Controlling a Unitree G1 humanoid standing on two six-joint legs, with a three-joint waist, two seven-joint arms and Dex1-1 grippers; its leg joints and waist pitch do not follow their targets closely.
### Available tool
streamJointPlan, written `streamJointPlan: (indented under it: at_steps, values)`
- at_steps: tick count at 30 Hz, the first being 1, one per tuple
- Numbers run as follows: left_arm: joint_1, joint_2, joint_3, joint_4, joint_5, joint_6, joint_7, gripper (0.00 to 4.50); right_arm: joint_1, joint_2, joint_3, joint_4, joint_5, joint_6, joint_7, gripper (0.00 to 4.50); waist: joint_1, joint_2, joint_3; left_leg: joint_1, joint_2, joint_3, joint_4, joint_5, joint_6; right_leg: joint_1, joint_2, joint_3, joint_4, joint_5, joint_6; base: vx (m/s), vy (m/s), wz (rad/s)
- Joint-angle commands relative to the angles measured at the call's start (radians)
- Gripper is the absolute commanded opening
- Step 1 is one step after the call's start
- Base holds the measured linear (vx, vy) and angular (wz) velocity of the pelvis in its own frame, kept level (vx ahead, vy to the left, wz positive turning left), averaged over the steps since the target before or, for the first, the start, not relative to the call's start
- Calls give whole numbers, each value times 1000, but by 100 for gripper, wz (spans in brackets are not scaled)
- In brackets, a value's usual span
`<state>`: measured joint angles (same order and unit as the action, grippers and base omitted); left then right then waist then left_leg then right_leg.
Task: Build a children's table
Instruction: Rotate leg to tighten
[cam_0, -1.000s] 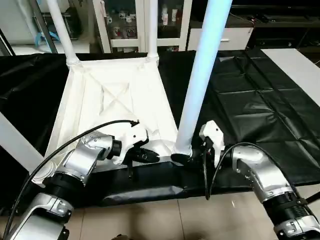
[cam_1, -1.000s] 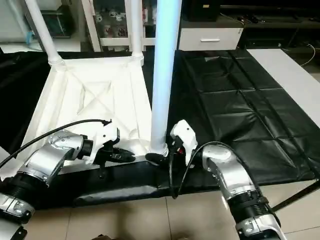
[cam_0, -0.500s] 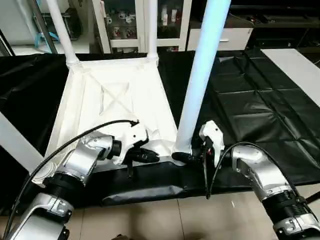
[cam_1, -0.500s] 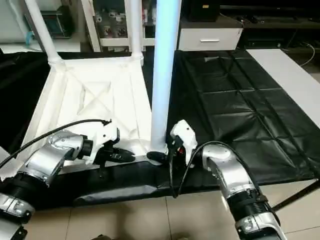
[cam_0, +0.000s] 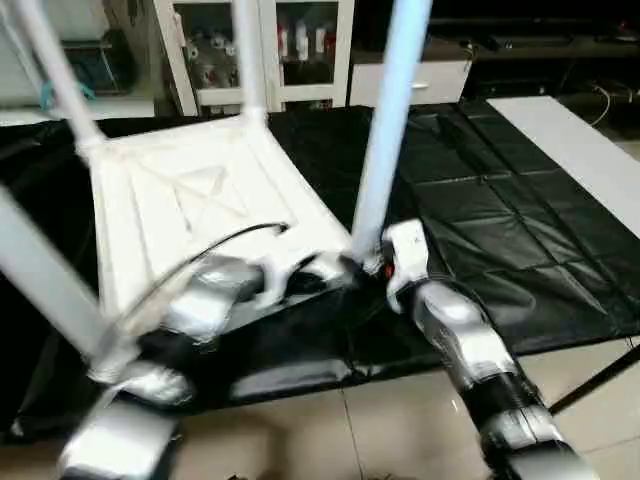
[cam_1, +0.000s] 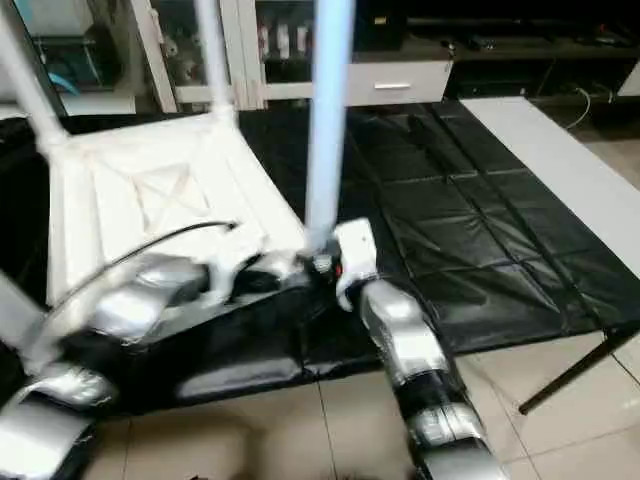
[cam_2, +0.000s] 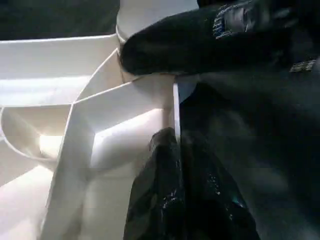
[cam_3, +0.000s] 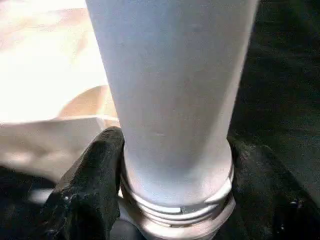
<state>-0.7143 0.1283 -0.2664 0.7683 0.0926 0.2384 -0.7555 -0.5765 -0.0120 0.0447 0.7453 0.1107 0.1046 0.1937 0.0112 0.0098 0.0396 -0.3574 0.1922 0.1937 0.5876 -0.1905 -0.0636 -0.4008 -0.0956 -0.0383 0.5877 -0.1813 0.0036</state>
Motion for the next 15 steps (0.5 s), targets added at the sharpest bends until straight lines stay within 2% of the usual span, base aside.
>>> streamJointPlan:
  at_steps: [1, 3, 4, 6, 7, 9, 10, 11, 12, 13, 14, 15]
  values:
    - [-5, -73, -28, 100, 16, 23, 98, 0, -56, 60, 41, 66, -46, -23, -81, 272, -2, -10, -47, 11, 22, -26, -88, -413, -32, 20, -41, 19, -95, -469, -129, 0, 0, 0]
    - [-17, -83, -24, 121, 26, 16, 125, 0, -73, 74, 44, 90, -54, -36, -85, 272, 2, -7, -49, 10, 22, -24, -87, -394, -20, 21, -41, 20, -93, -427, -139, 0, 0, 0]
    - [-23, -87, -21, 133, 36, 9, 140, 0, -87, 89, 44, 112, -57, -58, -77, 272, 4, -10, -49, 7, 23, -20, -86, -369, -3, 23, -41, 22, -89, -376, -154, 0, 0, 0]
    - [-27, -79, -15, 141, 43, -10, 134, 0, -100, 107, 34, 127, -42, -100, -36, 272, 6, -10, -51, 4, 23, -18, -86, -348, 10, 27, -42, 22, -85, -342, -169, 0, 0, 0]
    - [-27, -76, -15, 141, 43, -13, 130, 0, -101, 109, 31, 127, -37, -106, -27, 272, 7, -8, -50, 5, 24, -17, -86, -344, 15, 26, -42, 23, -86, -333, -173, 0, 0, 0]
    - [-16, -49, -19, 130, 46, -39, 95, 0, -88, 112, 23, 102, -11, -128, 28, 328, 8, 8, -50, 8, 24, -17, -86, -347, 13, 25, -41, 23, -85, -322, -180, 0, 0, 0]
    - [5, -15, -31, 100, 46, -57, 47, 0, -57, 104, 13, 44, 19, -142, 79, 342, 7, 3, -52, 1, 24, -19, -88, -347, 21, 34, -40, 22, -84, -311, -179, 0, 0, 0]
    - [15, -3, -35, 84, 44, -67, 26, 0, -43, 95, 16, 17, 23, -139, 96, 347, 8, -1, -53, -2, 25, -17, -87, -337, 31, 35, -42, 23, -81, -292, -183, 0, 0, 0]
    - [18, 3, -36, 79, 42, -69, 18, 0, -37, 88, 21, 8, 22, -141, 97, 347, 7, 1, -53, -4, 27, -19, -88, -330, 33, 37, -42, 22, -79, -289, -186, 0, 0, 0]
    - [20, 6, -36, 76, 41, -69, 14, 0, -33, 85, 22, 2, 22, -140, 99, 361, 5, 3, -54, -4, 28, -19, -88, -325, 32, 37, -42, 22, -78, -285, -190, 0, 0, 0]
    - [31, 24, -37, 56, 37, -66, -7, 0, -13, 70, 28, -31, 26, -135, 112, 385, 7, -2, -55, 2, 29, -15, -87, -313, 36, 33, -41, 23, -78, -280, -199, 0, 0, 0]
    - [31, 24, -37, 56, 37, -66, -7, 0, -13, 70, 28, -31, 26, -135, 112, 385, 7, -2, -55, 2, 29, -15, -87, -313, 36, 33, -41, 23, -78, -280, -199, 0, 0, 0]
